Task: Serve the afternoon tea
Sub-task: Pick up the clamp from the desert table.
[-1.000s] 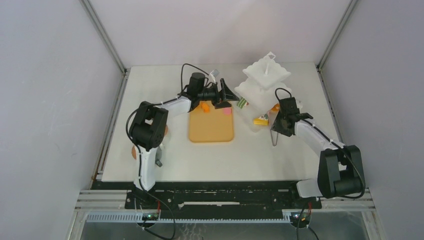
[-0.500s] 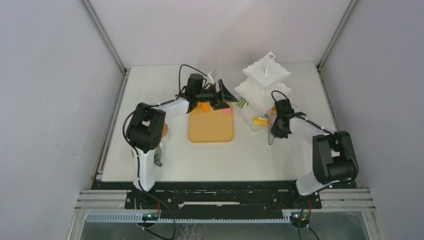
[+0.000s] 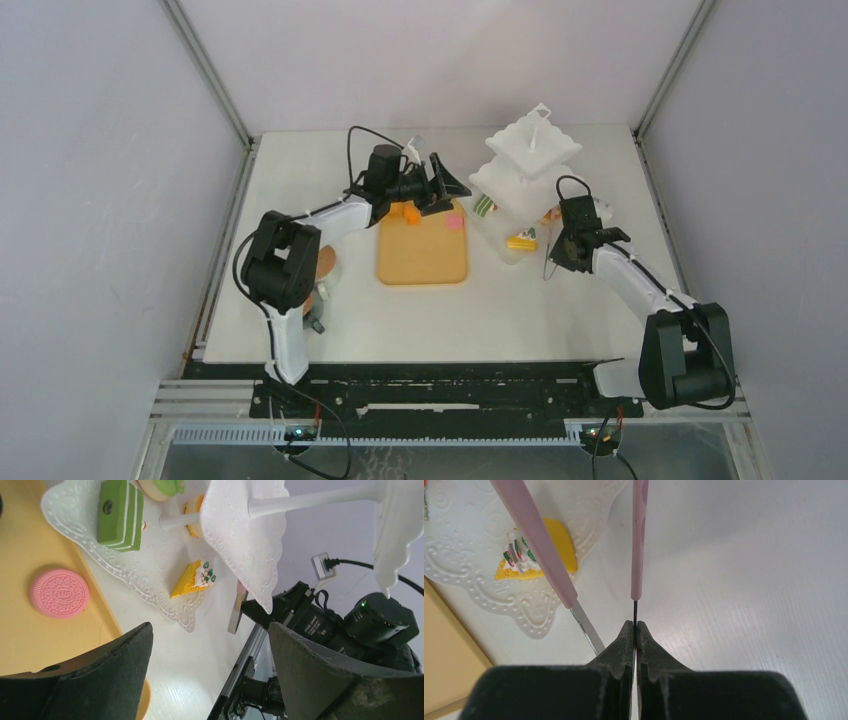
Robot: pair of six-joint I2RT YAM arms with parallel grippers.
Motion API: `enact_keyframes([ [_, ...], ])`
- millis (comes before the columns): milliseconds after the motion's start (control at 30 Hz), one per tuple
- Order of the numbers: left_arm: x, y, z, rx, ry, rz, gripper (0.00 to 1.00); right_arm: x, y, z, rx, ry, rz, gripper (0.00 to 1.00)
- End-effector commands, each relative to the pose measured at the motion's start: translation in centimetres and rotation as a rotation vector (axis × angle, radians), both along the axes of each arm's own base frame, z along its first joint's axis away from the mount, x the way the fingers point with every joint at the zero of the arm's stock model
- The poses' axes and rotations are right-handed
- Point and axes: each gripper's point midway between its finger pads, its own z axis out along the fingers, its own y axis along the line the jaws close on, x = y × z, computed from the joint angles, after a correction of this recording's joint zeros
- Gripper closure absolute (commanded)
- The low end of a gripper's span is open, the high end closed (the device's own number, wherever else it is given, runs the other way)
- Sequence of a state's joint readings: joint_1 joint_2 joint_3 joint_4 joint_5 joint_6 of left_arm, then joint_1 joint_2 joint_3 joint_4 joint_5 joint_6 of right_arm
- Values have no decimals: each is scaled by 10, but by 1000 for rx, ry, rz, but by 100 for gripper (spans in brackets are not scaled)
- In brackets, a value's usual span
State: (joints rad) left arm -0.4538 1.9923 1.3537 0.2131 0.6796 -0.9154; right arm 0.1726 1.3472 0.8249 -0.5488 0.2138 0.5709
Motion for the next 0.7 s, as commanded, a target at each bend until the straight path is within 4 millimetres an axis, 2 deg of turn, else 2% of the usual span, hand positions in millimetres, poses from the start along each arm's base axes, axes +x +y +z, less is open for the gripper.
enact_keyframes([
  [0,7,15,39,-3,-77,89,11,-6,-6,17,-24,-32,-21,97],
  [133,6,27,41,23,-73,135,11,-21,-2,22,-35,-22,2,97],
  [300,-1,49,33,82,-61,214,11,-47,20,23,-36,-13,70,97],
  [500,-13,80,29,159,-70,323,11,-75,69,20,-15,9,207,97],
  [667,-25,96,28,191,-83,381,11,-79,117,21,-4,14,336,97],
])
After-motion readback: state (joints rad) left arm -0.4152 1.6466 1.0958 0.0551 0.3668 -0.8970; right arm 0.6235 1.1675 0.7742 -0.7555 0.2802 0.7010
